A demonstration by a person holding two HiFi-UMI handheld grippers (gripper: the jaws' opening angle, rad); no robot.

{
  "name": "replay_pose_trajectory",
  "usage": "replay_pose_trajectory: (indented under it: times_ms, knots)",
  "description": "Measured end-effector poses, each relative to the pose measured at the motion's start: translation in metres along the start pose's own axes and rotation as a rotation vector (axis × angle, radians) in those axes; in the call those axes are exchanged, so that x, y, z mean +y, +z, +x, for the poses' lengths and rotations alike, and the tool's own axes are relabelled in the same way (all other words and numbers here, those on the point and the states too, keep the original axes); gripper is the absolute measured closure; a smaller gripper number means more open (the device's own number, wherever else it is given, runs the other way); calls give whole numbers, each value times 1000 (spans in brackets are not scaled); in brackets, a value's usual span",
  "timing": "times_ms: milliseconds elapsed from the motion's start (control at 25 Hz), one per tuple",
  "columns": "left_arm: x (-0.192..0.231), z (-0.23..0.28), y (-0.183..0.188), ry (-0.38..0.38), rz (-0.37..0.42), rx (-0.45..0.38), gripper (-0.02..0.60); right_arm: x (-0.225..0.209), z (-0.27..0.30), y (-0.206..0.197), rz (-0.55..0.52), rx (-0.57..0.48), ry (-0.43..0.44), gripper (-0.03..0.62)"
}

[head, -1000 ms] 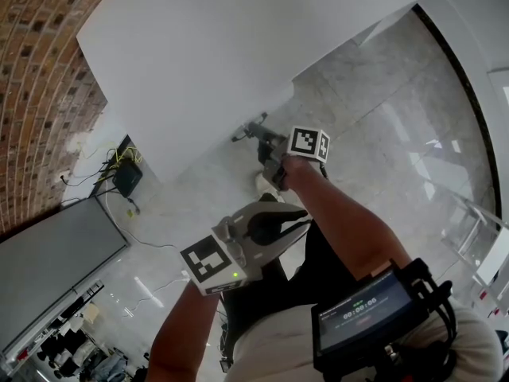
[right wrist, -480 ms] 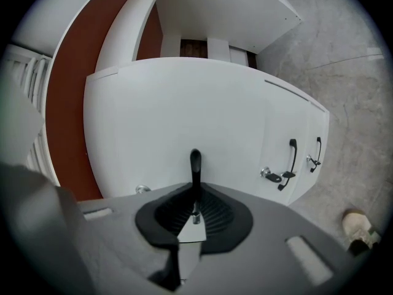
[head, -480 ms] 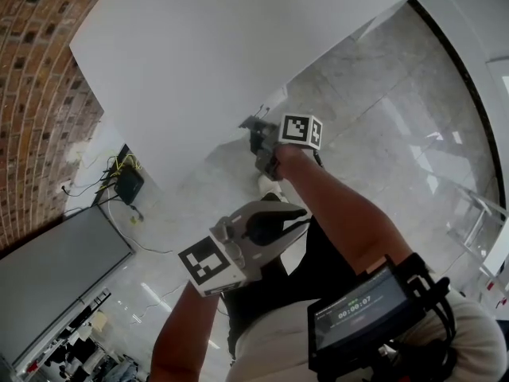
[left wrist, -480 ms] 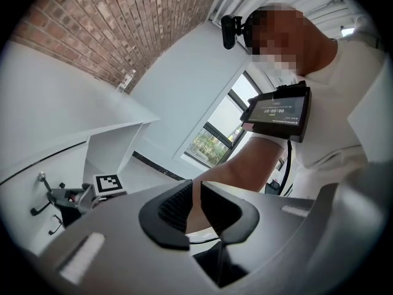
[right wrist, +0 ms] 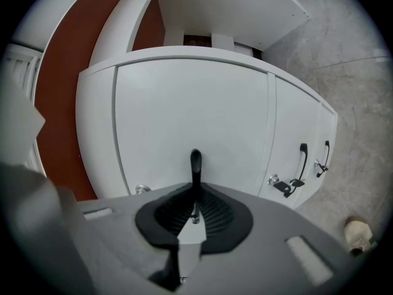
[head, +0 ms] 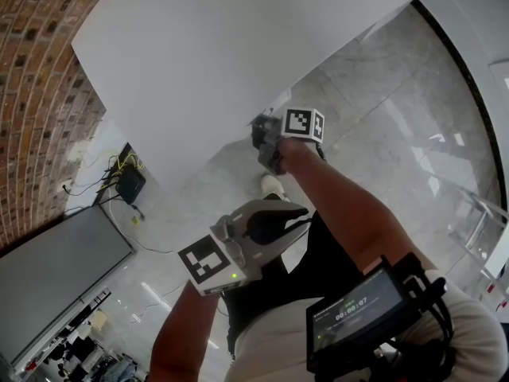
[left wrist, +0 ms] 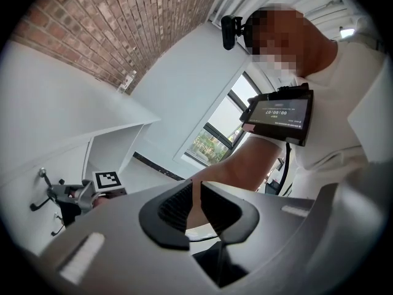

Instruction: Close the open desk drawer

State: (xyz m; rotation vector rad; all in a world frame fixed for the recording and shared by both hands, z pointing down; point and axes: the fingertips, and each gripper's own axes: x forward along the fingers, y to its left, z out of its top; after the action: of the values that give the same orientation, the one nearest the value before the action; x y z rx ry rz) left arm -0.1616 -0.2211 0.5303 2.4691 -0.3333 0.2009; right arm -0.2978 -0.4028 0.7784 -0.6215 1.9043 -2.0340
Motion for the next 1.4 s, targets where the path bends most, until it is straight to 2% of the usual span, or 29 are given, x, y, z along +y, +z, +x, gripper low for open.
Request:
replay_pose_trajectory:
  times_ms: [200, 400, 520, 800, 1000, 1160, 1280, 1400]
  knots:
    - [-1, -1, -4, 6, -11, -8, 537, 1, -1, 2, -15, 8, 2, 568]
    - [0, -2, -8, 14, -2, -6, 537, -2, 1, 0, -35, -7, -32, 565]
    - [6, -7, -1, 14, -16, -5, 537, 1, 5, -6, -47, 9, -36, 542]
    - [-19, -9, 16, 0, -20, -12, 537, 7, -43, -26, -107, 71, -115, 539]
    - [-55, -3, 41, -20, -34, -34, 537, 43, -96, -38, -184, 129, -191, 539]
    - [-76, -2, 63, -16, -41, -70, 537, 78, -134, -49, -297, 247, -252, 554]
    - [-97, 1, 69, -3, -39, -77, 537, 111, -169, -56, -378, 314, -242, 560]
    - [-113, 2, 74, 24, -46, -81, 549, 148, -197, -55, -451, 338, -226, 574]
